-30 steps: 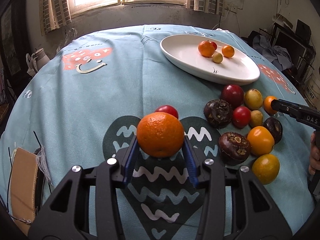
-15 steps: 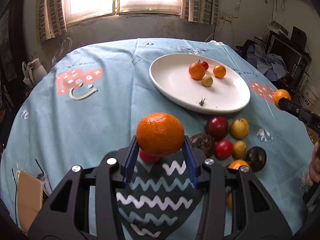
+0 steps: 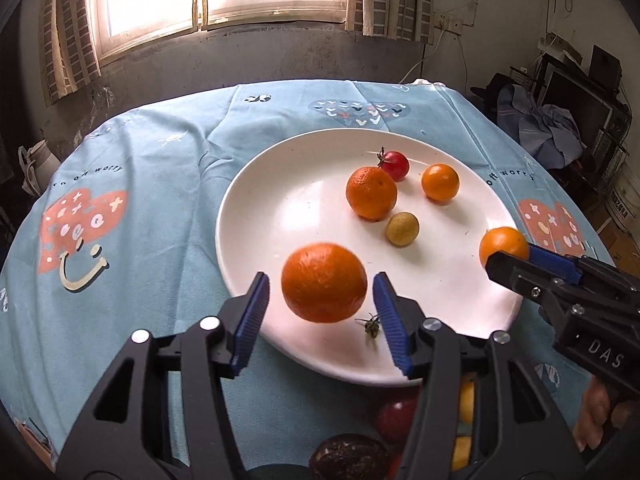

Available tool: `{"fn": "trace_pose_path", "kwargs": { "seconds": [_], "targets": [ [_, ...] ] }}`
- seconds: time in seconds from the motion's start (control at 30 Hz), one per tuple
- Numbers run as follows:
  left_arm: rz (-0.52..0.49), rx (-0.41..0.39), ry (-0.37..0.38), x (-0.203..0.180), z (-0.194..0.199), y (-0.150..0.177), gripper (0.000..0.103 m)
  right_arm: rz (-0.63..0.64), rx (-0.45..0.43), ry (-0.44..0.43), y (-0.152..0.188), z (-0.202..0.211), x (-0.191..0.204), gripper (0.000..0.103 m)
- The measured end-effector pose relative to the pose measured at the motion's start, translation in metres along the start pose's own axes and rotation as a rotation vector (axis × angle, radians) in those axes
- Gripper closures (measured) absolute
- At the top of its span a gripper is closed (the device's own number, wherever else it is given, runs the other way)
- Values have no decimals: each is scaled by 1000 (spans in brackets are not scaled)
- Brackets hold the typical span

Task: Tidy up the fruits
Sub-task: 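Release the tangerine onto the plate with the left gripper while the right releases the orange there, then grasp a red cherry tomato with the left gripper while the right reaches for a yellow pear-like fruit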

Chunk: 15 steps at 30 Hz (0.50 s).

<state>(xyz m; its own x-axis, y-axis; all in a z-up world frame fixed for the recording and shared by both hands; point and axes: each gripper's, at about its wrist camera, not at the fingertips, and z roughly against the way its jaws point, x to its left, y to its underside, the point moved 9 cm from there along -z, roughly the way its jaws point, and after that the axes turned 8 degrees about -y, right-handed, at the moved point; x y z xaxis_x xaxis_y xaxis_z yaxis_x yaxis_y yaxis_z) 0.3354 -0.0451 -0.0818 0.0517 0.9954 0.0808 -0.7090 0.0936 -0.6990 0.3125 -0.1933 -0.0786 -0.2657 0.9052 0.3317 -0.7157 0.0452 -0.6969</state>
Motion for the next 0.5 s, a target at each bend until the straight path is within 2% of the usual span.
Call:
{"fn": "trace_pose_path", "kwargs": {
  "seconds": [0.03,0.2,0.23,0.33,0.4,0.5],
  "targets": [
    [-3,-5,-1,0,2,0,41,6,-33,2,-3,5,0,50],
    [32,-42,-4,21,31,3,39,10,-144,-48,-10,50,14,47],
    [36,-58,-18,28,39,6,35,14,-167,-50,-9,62,17,42],
    [63,-91,-63,54,64,24,22,11,-219,-72,3,90,26,41],
    [84,-87,-88,71,73,43,21,-7,-225,-94,20,98,29,41],
    [97,-51,-115,89,78,78,18,8,-166,-95,45,94,35,41]
  ]
}}
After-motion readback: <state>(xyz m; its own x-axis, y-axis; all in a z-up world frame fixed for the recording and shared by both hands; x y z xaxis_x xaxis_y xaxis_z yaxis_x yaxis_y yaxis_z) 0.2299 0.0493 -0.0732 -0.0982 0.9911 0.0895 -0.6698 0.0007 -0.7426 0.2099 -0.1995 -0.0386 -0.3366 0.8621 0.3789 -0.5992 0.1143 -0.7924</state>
